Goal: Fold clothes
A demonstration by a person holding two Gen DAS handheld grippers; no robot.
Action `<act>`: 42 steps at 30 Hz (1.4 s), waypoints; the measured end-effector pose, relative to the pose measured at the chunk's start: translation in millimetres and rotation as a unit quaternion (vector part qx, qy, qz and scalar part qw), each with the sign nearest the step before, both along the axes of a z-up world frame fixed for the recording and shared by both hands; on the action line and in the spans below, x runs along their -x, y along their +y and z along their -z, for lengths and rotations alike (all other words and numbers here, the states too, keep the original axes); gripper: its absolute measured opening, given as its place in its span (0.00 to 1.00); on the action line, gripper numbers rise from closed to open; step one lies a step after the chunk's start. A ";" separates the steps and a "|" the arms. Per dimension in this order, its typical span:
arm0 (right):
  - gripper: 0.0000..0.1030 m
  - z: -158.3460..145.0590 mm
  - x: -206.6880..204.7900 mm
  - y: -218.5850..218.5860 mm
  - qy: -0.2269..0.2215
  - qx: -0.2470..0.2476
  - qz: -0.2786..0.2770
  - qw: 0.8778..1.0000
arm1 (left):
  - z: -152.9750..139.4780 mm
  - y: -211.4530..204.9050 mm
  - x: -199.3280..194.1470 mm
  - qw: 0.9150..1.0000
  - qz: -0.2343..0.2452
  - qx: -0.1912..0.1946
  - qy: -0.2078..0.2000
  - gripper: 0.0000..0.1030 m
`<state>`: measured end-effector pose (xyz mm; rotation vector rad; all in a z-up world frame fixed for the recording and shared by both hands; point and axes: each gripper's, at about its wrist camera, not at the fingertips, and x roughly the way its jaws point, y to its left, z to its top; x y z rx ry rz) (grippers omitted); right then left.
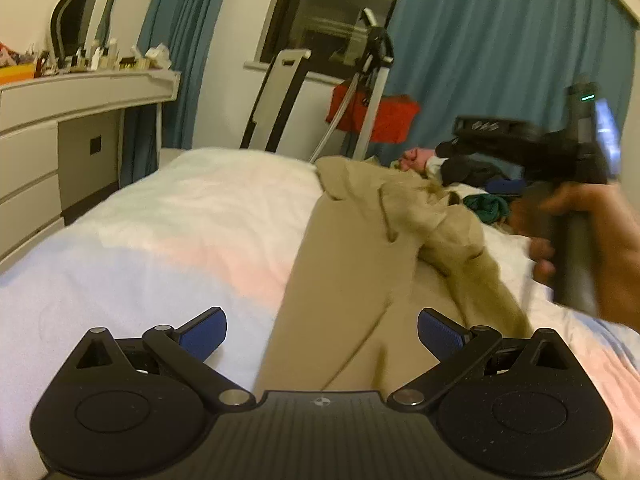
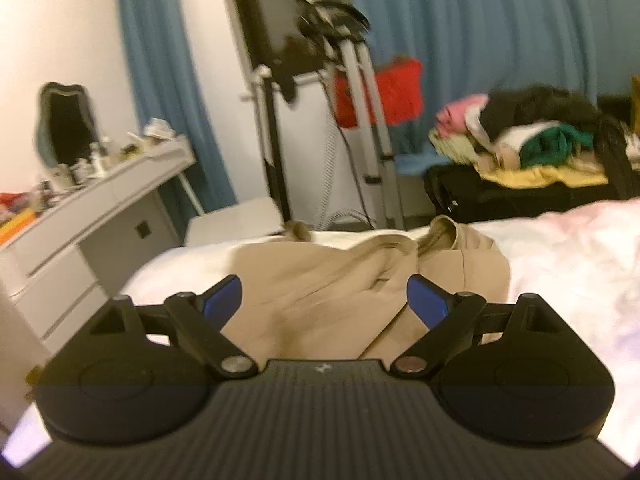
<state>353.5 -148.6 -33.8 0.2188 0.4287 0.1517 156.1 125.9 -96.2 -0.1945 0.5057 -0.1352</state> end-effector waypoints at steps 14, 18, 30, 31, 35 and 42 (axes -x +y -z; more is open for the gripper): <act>0.88 -60.2 239.4 -14.8 -0.041 -0.013 0.006 0.999 | -42.6 -35.9 57.2 0.997 0.027 -0.045 -0.052 0.99; 0.88 -43.4 284.4 -29.9 -0.037 -0.029 0.019 0.999 | -40.8 -42.7 76.7 0.997 0.033 -0.065 -0.040 0.99; 0.88 -12.8 327.2 -61.5 -0.022 -0.048 0.052 0.997 | -37.8 -40.1 143.4 0.997 0.044 -0.065 0.009 0.99; 0.88 -14.0 328.2 -63.2 -0.025 -0.054 0.050 0.997 | -36.1 -36.8 145.1 0.997 0.044 -0.062 0.023 0.99; 0.88 -9.4 330.0 -68.9 -0.019 -0.070 0.040 0.997 | -37.1 -12.3 140.7 0.996 0.028 -0.036 0.078 0.99; 0.88 2.1 327.9 -78.8 0.012 -0.096 0.048 0.994 | -37.7 64.8 103.3 0.978 -0.009 0.063 0.197 0.97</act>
